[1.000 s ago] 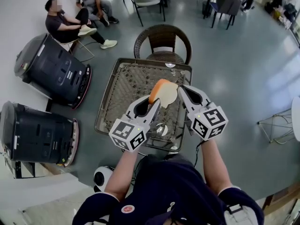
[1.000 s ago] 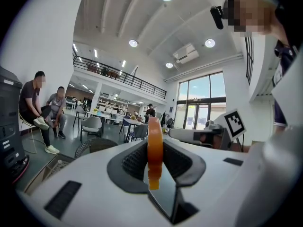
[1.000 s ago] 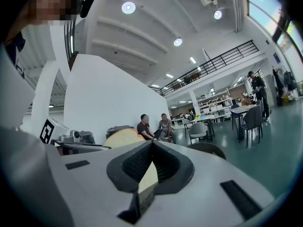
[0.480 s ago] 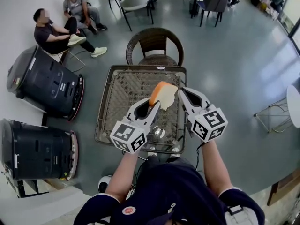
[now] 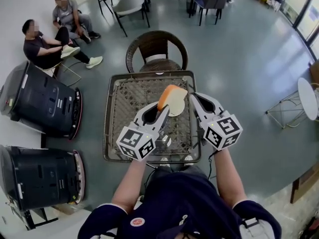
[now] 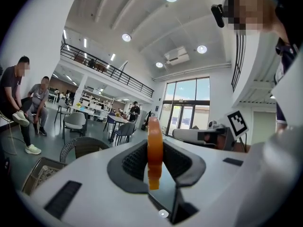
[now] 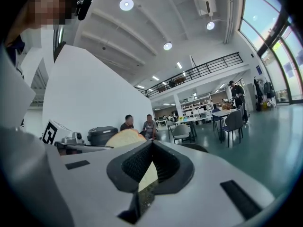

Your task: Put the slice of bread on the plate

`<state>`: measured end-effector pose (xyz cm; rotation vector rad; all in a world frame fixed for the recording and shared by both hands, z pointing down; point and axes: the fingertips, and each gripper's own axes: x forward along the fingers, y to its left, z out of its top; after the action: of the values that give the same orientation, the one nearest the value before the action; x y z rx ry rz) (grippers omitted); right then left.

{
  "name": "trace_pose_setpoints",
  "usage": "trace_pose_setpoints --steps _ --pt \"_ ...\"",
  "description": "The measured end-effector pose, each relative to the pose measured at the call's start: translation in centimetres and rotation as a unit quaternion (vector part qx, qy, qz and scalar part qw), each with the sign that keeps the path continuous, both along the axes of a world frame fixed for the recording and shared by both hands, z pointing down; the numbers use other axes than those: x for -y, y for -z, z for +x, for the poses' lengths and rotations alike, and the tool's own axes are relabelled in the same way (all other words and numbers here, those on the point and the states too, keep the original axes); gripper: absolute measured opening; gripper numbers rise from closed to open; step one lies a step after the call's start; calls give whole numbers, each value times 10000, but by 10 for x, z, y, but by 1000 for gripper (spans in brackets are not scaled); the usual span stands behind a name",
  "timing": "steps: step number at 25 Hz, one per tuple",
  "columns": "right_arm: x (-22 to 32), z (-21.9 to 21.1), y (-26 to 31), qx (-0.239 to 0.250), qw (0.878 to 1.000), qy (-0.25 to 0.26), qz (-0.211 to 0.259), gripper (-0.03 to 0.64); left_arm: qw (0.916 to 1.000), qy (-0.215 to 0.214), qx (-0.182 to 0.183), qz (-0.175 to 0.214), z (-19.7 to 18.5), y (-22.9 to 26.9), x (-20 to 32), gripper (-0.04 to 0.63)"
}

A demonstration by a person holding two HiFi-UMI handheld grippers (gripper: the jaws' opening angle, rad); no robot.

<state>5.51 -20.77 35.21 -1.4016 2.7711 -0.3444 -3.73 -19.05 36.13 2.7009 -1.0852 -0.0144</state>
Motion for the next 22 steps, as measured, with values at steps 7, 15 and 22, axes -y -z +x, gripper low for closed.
trace_pose_setpoints --steps 7,15,22 --pt "11 -2 -15 -84 9997 -184 -132 7 9999 -99 50 -117 -4 -19 15 92" --pt "27 -3 -52 -288 9979 -265 -521 6 9984 -66 4 -569 -8 -64 40 92" --pt "40 2 -105 -514 9926 -275 -1066 6 9939 0 -60 -1098 -3 -126 59 92"
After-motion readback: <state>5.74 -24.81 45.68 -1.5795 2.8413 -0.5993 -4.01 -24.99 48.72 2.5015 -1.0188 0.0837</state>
